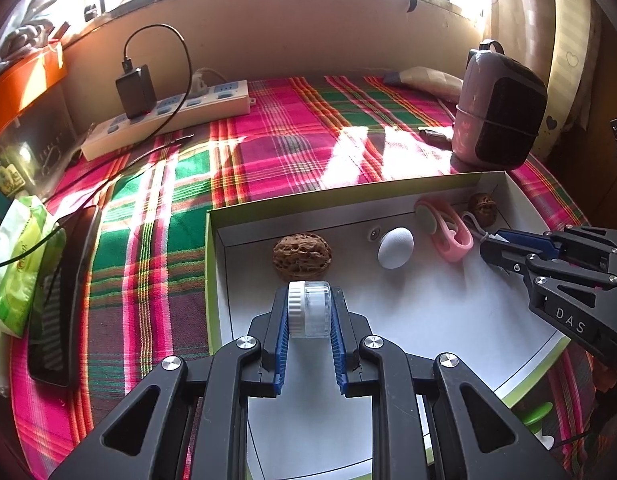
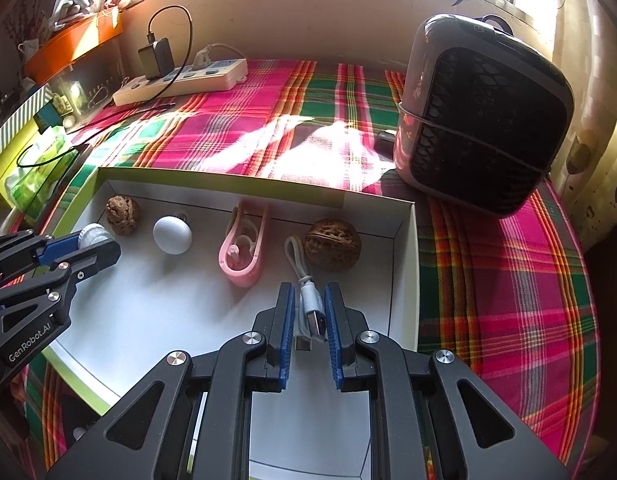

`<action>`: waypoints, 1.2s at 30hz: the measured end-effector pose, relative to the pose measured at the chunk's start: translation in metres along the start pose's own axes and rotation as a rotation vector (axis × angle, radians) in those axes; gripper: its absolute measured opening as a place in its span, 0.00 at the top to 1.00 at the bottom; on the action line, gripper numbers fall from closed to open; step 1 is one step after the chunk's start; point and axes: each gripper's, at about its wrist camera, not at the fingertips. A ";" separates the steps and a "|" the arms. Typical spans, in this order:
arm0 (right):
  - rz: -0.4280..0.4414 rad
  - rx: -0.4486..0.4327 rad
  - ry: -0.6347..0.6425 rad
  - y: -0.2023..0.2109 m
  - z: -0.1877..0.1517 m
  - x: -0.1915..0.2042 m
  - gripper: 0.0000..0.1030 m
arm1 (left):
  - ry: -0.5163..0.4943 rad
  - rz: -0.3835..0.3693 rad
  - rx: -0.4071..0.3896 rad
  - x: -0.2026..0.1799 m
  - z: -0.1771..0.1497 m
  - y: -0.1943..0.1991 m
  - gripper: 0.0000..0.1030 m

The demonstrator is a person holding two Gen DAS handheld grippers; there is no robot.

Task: Organize objects
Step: 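Carry the white container and USB cable over the white box with both grippers, then open both grippers to drop the container and cable into the box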

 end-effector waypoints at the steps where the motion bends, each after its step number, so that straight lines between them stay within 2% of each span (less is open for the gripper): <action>1: 0.001 -0.001 -0.002 0.000 -0.001 -0.001 0.84 | -0.003 0.000 0.000 0.000 0.000 0.000 0.84; 20: -0.001 -0.002 -0.008 -0.001 0.000 -0.002 0.83 | -0.011 0.012 0.007 -0.003 0.001 -0.003 0.80; 23: 0.002 -0.002 -0.015 0.000 -0.001 -0.002 0.79 | -0.005 0.009 0.003 -0.003 0.000 -0.002 0.75; 28: -0.004 -0.010 -0.013 0.003 -0.002 0.000 0.68 | 0.006 0.003 0.005 -0.002 -0.003 0.002 0.74; 36: -0.009 -0.018 -0.022 0.009 -0.006 0.002 0.66 | 0.009 0.021 -0.011 -0.004 -0.006 0.012 0.73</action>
Point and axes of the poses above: each gripper's, at about its wrist camera, not at the fingertips, and y roughly against the way its jaws point, x to its left, z to its top, and after that the axes turned 1 degree about -z, right-handed
